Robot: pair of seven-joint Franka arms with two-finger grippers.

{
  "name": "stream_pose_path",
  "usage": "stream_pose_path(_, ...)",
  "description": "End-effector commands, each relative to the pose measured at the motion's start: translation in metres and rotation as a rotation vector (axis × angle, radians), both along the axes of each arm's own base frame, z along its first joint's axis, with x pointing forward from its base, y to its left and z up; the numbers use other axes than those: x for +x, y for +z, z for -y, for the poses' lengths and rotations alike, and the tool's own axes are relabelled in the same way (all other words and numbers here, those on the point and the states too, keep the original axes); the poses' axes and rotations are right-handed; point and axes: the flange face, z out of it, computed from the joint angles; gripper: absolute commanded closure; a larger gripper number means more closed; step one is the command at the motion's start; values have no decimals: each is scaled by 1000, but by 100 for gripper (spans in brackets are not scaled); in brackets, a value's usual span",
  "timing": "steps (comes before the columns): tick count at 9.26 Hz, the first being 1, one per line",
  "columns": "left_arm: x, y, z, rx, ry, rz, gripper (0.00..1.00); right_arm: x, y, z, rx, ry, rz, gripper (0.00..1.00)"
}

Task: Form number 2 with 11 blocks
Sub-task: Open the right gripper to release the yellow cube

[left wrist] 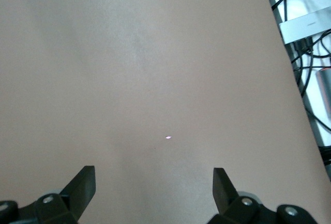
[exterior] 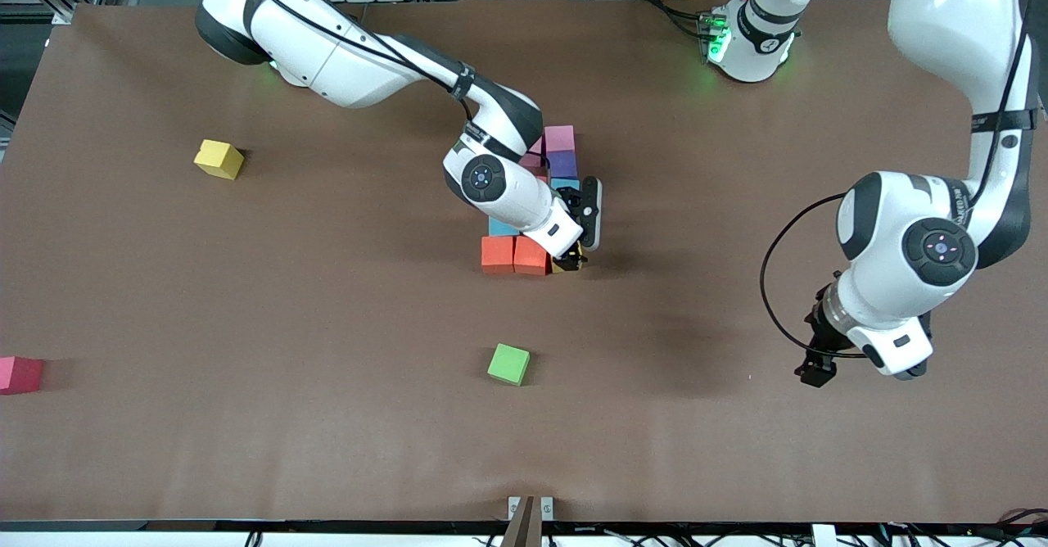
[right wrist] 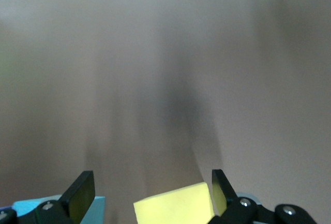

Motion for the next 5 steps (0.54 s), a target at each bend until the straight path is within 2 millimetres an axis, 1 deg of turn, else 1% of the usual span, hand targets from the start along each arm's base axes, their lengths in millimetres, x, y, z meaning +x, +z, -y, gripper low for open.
stream_pose_path(1,-4,25,-5,31,-47,3,0,6,51,14,-6,7,-38,0)
stream_pose_path(2,-5,30,-5,44,-108,-13,0,15,85,29,-1,-47,-96,0)
stream_pose_path(3,-5,48,-8,52,-144,-8,0,29,108,54,-35,-80,-134,0)
stream_pose_path(4,-9,70,-19,63,-157,-4,0,45,128,88,-90,-118,-168,0)
stream_pose_path(5,-16,86,-24,75,-201,-20,0,61,148,126,-147,-164,-200,0)
